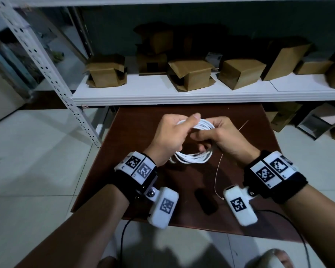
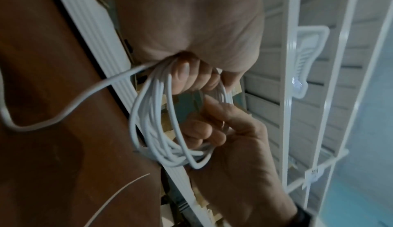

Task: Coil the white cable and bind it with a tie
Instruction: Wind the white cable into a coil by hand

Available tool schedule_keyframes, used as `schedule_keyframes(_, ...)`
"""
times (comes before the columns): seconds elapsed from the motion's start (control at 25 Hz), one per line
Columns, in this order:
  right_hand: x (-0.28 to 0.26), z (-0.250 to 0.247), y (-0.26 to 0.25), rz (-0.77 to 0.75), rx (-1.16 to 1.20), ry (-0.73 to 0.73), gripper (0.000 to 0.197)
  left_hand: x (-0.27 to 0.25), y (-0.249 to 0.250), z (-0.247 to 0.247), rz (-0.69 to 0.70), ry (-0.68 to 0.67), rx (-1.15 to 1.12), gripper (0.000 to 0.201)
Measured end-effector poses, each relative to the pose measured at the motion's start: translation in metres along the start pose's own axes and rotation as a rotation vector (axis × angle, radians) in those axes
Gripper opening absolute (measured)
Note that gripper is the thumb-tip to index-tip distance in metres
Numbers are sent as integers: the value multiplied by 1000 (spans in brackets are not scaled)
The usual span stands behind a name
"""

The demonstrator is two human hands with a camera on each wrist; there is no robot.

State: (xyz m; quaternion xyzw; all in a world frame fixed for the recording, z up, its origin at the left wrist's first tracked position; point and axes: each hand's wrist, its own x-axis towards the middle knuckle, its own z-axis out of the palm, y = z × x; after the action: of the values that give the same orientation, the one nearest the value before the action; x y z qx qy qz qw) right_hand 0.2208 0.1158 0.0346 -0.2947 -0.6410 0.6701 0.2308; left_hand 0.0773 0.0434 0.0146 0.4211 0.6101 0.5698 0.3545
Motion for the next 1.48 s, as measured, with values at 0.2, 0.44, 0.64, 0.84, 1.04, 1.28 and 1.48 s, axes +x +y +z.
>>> schedule_keyframes(0.2, 0, 4, 13, 60, -507, -11, 24, -10, -5, 8, 90, -75, 626, 73)
schedule_keyframes(0.44, -3, 16, 8, 60, -164, 126, 30, -2, -8, 10, -108, -21, 89, 62)
schedule_keyframes(0.64, -5, 16, -3, 0, 89, 243, 24, -5, -5, 3, -206, -171, -340, 55)
schedule_keyframes(0.84, 3, 12, 3, 42, 419, 297, 35, -8, -1, 10, -160, -80, -430, 55)
schedule_keyframes(1.04, 1, 10, 2, -24, 153, 167, 9, -6, 2, 7, -125, 46, -320, 55)
schedule_keyframes(1.28, 2, -2, 4, -69, -299, 89, 16, -6, -2, 3, 118, 19, 216, 64)
schedule_keyframes(1.48, 5, -4, 9, -146, -669, 37, 7, -7, 0, 6, 168, -72, 499, 58)
